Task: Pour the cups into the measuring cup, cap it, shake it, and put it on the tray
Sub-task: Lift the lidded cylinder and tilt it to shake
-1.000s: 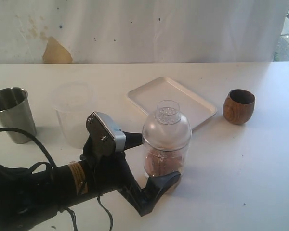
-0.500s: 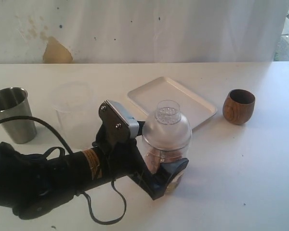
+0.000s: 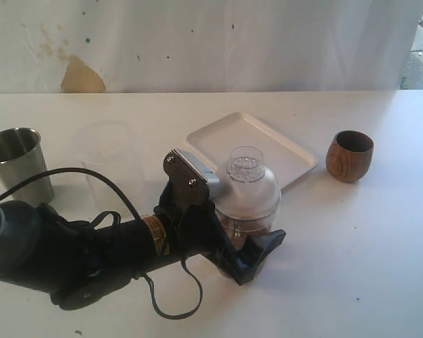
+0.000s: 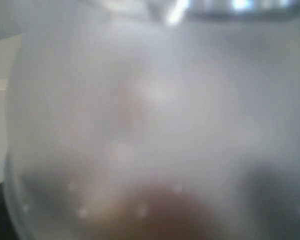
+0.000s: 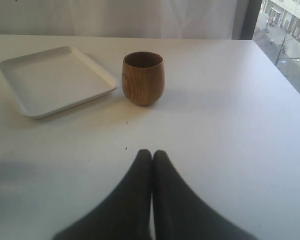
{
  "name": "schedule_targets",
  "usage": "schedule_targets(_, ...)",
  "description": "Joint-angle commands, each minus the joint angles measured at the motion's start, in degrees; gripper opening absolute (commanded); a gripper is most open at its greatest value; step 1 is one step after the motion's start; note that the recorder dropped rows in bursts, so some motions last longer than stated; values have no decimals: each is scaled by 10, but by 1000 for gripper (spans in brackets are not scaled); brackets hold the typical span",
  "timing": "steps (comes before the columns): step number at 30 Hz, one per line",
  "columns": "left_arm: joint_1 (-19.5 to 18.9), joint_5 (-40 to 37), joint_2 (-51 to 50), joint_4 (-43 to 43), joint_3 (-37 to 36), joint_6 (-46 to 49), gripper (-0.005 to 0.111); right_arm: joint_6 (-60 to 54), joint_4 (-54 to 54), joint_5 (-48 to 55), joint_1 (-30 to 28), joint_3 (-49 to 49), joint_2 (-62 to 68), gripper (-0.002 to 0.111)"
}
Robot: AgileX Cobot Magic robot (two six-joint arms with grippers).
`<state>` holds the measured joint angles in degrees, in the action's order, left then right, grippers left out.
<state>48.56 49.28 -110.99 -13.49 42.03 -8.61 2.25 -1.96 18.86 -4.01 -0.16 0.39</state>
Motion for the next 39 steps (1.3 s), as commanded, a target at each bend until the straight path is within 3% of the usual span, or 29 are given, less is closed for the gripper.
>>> schedule_targets(1, 1, 3, -4, 1, 15, -3, 105, -1, -2, -4, 3, 2, -4, 0)
schedule_targets(14, 1, 3, -37, 1, 21, -4, 104, -1, -2, -4, 3, 2, -4, 0)
schedule_targets(16, 1, 4, -37, 1, 21, -13, 89, -1, -2, -4, 3, 2, -4, 0)
schedule_targets(17, 1, 4, -37, 1, 21, -31, 65, -1, -2, -4, 3, 2, -4, 0)
schedule_targets(18, 1, 4, -37, -5, 21, -38, 48, -1, -2, -4, 3, 2, -4, 0)
schedule_targets(19, 1, 5, -36, -32, 21, -41, 14, -1, -2, -4, 3, 2, -4, 0)
schedule_targets(20, 1, 8, -32, -59, 21, -37, 1, -1, -2, -4, 3, 2, -4, 0)
schedule_targets(22, 1, 31, 1, -108, 21, -67, 0, -1, -2, -4, 3, 2, -4, 0)
schedule_targets(26, 1, 3, 127, -111, 21, -76, 0, -1, 0, -4, 3, 2, -4, 0)
schedule_targets(28, -3, -44, 173, -60, 21, -20, 0, -1, 0, -4, 3, 2, -4, 0)
schedule_targets(29, -5, -40, 172, -44, 21, -41, 0, -1, 0, -4, 3, 2, -4, 0)
schedule_targets(31, 1, -10, 171, -124, 21, -146, 0, -1, 0, -4, 3, 2, -4, 0)
schedule_targets(33, 13, 2, 171, -216, 21, -158, 0, -1, 0, -4, 3, 2, -4, 0)
schedule_targets(35, 13, -45, 173, -173, 21, -121, 0, -1, 0, -4, 3, 2, -4, 0)
schedule_targets(37, -13, -73, 172, -60, 21, -73, 0, -1, 0, -4, 3, 2, -4, 0)
schedule_targets(38, -24, -65, 172, -53, 21, -93, 0, -1, 0, -4, 3, 2, -4, 0)
schedule_targets(39, -33, -40, 172, -100, 21, -150, 0, -1, 0, -4, 3, 2, -4, 0)
